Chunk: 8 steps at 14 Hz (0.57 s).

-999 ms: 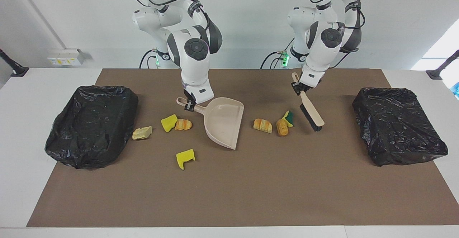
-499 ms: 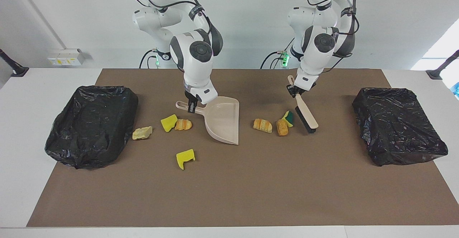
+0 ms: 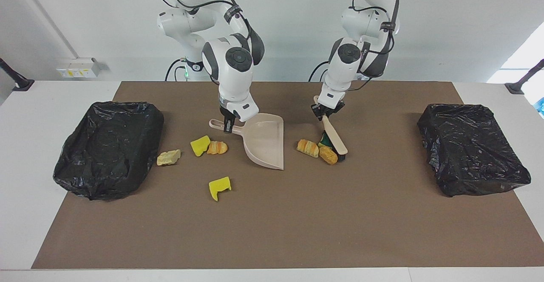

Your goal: Sweep and dump trash in bin

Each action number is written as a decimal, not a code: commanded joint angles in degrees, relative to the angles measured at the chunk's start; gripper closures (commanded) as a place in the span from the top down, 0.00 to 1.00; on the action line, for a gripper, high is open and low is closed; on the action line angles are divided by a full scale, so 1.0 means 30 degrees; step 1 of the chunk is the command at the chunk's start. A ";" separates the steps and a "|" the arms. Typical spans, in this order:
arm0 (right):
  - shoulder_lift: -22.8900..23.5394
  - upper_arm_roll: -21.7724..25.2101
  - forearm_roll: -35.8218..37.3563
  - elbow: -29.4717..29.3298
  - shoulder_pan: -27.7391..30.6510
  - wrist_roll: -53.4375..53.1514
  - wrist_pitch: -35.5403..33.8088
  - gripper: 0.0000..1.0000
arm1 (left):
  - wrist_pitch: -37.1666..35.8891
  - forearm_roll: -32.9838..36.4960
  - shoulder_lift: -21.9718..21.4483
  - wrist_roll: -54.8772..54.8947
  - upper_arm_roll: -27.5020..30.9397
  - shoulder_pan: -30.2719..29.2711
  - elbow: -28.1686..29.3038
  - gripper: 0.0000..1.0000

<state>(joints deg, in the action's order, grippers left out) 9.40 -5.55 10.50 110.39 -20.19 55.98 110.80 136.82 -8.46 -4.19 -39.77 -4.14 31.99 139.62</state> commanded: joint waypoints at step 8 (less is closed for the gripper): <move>-0.0410 -0.0085 0.0075 0.0646 -0.0420 -0.0084 0.0830 0.00 | 0.1473 -0.0492 0.1075 0.1189 0.0090 0.3429 -0.2036 0.00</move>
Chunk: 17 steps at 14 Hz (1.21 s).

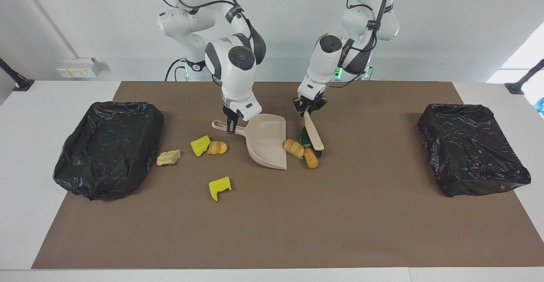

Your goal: Sweep and dump trash in bin

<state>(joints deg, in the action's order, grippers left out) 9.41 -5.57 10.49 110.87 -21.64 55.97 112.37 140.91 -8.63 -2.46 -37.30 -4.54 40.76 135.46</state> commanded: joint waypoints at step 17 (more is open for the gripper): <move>-0.0411 -0.0078 0.0077 0.0483 0.0064 -0.0171 0.0278 0.00 | -0.1414 -0.0432 0.1463 0.7864 0.0487 -0.3568 -0.1295 0.00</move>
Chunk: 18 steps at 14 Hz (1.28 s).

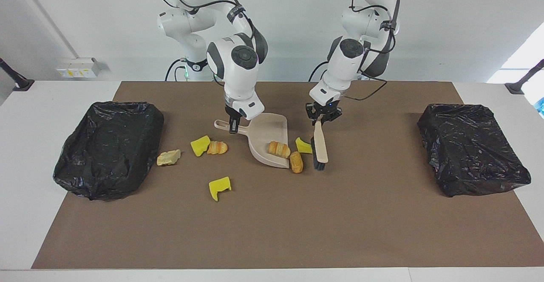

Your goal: Sweep and dump trash in bin

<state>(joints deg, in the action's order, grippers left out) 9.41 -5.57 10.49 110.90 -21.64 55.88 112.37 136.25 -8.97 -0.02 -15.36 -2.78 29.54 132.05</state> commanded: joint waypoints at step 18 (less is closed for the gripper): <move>-0.0469 -0.0078 0.0078 0.0475 0.0064 -0.0199 0.0160 0.00 | -0.0154 -0.0467 -0.0139 -0.4664 -0.0334 0.4597 -0.0013 0.00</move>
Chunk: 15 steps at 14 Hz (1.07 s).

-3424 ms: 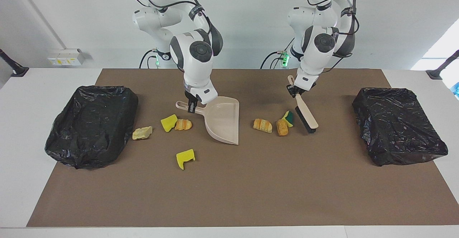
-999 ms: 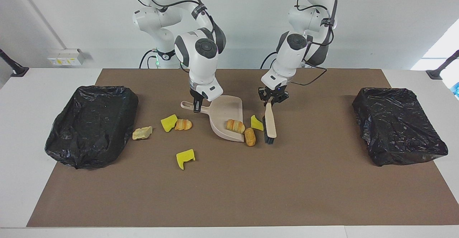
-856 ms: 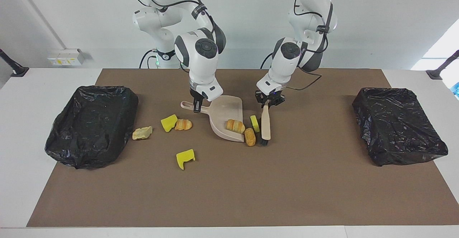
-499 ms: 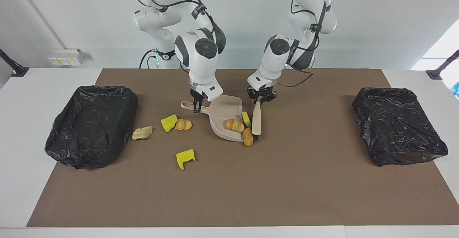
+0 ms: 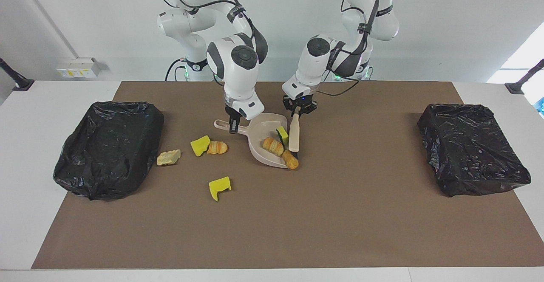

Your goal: Sweep and dump trash in bin

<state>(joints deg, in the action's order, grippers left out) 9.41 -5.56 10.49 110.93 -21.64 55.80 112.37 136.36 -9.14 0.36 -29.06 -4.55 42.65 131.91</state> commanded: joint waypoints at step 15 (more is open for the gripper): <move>-0.0587 -0.0109 -0.0795 0.1225 0.0766 0.1055 0.0569 0.00 | -0.0978 -0.0265 -0.0005 0.0829 0.0139 -0.2758 -0.1255 0.00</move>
<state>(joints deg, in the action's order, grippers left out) 9.39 -5.51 10.00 112.04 -20.70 56.46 112.70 135.10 -9.37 0.12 -30.93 -3.87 37.26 129.02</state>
